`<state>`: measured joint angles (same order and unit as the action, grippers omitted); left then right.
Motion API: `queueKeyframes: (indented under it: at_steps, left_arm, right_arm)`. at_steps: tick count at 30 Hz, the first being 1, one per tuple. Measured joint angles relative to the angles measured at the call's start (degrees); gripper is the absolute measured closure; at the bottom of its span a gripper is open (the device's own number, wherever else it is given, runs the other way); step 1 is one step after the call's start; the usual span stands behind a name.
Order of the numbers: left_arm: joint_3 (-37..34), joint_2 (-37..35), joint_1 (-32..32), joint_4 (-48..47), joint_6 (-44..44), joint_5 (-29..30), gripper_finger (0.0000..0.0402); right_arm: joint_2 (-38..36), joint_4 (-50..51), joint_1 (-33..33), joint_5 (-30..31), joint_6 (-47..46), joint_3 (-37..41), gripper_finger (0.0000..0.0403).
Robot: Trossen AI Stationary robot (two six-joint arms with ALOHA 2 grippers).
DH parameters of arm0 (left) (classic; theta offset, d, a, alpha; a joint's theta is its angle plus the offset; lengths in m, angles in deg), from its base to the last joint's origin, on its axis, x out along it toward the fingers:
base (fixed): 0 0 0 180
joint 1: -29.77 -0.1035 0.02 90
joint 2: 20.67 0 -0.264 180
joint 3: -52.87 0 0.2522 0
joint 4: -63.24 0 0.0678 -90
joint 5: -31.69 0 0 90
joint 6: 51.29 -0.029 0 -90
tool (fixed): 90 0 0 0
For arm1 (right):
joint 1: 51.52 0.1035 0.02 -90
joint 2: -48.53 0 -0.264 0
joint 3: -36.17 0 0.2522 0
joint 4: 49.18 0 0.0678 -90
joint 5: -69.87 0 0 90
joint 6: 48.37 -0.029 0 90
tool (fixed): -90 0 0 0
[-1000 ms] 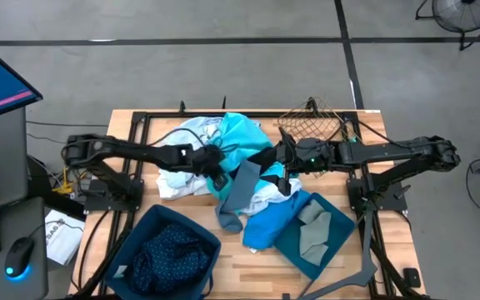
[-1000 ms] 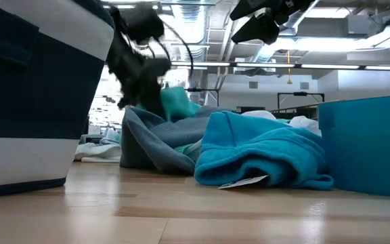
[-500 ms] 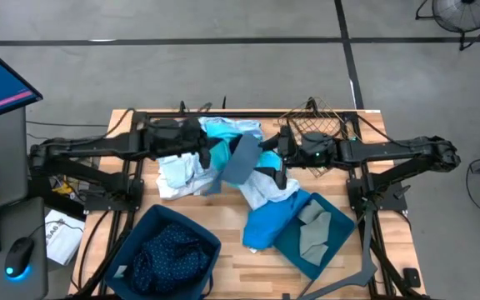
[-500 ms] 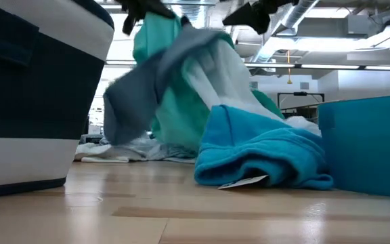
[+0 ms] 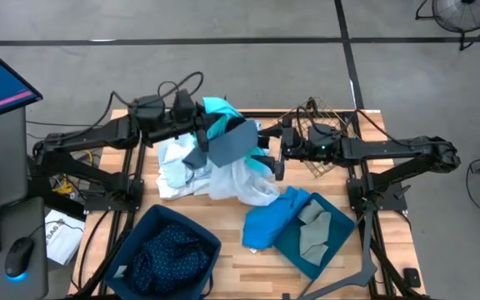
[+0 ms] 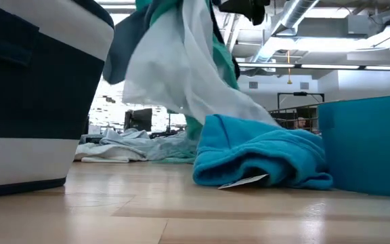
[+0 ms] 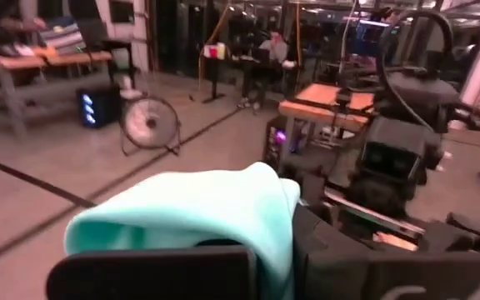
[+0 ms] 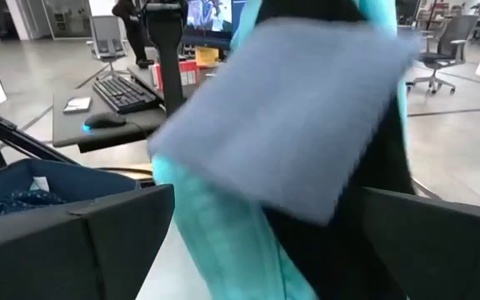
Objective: Pick & Place Cloths
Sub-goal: Put the light shorts into the wire basket
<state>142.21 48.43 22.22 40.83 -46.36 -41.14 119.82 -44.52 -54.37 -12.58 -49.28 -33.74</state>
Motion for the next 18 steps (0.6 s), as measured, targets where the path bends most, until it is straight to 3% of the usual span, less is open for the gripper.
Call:
queueKeyframes:
  at_steps: [4,10,18]
  left_arm:
    - [1.43,0.22,0.00,-3.35,-4.50,3.06,0.0401]
    - [1.27,2.54,0.21,-6.89,-3.28,3.04,0.0401]
    - [1.30,6.12,0.56,-6.36,-2.99,2.99,0.0401]
  right_arm:
    - [-0.03,0.82,0.02,0.02,2.06,-2.29,0.0035]
    - [0.08,1.38,-0.45,0.46,5.60,-4.00,0.0035]
    - [1.21,9.79,-2.27,0.68,2.38,-4.00,0.0035]
